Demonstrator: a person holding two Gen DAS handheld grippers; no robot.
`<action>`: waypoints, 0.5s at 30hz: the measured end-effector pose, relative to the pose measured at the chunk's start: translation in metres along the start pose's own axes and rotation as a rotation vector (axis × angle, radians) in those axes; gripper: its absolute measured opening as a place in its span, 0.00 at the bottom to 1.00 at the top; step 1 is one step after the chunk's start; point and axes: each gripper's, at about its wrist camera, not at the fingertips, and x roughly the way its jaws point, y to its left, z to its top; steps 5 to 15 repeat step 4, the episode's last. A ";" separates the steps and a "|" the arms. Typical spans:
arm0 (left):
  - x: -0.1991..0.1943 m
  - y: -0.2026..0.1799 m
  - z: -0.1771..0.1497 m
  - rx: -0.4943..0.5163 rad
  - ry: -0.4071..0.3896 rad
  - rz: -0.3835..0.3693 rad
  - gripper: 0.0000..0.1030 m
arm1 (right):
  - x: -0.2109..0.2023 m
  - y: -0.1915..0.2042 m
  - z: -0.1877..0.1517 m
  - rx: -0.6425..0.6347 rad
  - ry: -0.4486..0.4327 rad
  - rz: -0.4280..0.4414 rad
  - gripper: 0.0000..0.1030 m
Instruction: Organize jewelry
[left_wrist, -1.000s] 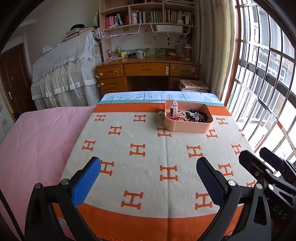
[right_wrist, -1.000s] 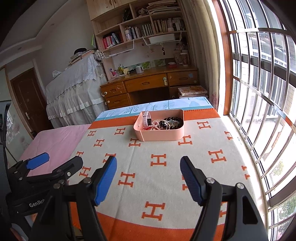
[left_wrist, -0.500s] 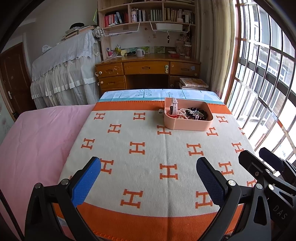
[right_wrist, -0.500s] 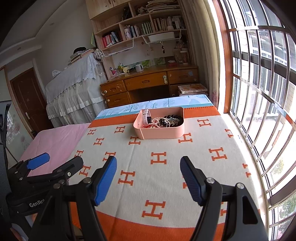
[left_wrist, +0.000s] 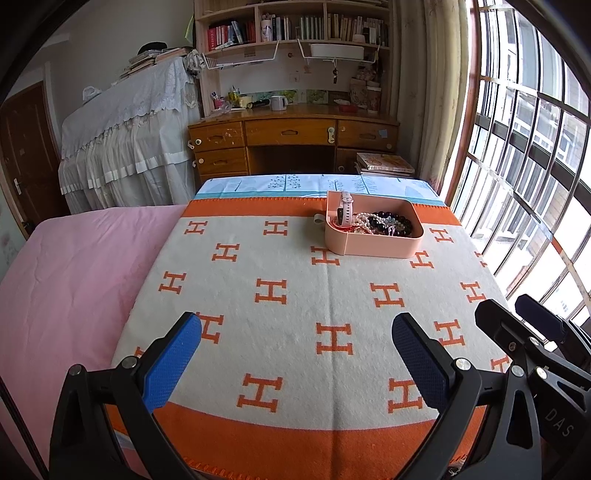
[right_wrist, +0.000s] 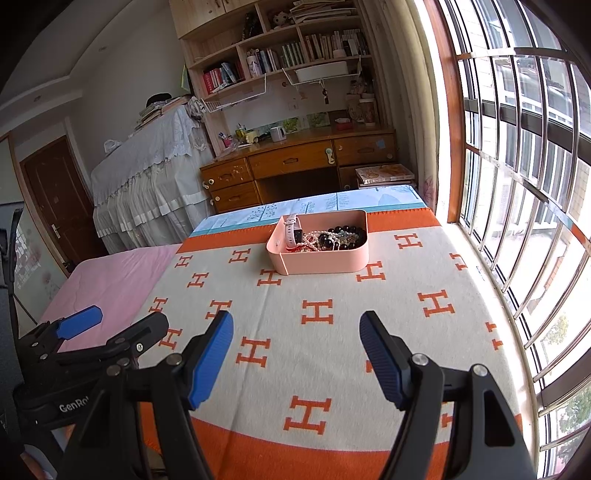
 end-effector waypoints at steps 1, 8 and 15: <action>0.000 0.000 0.001 0.000 0.001 0.000 0.99 | 0.000 0.000 0.000 0.000 0.000 0.000 0.70; 0.000 0.002 0.000 -0.001 0.005 -0.001 0.99 | 0.000 0.000 0.000 0.001 0.002 0.001 0.70; 0.000 0.002 0.000 -0.001 0.005 -0.001 0.99 | 0.000 0.000 0.000 0.001 0.002 0.001 0.70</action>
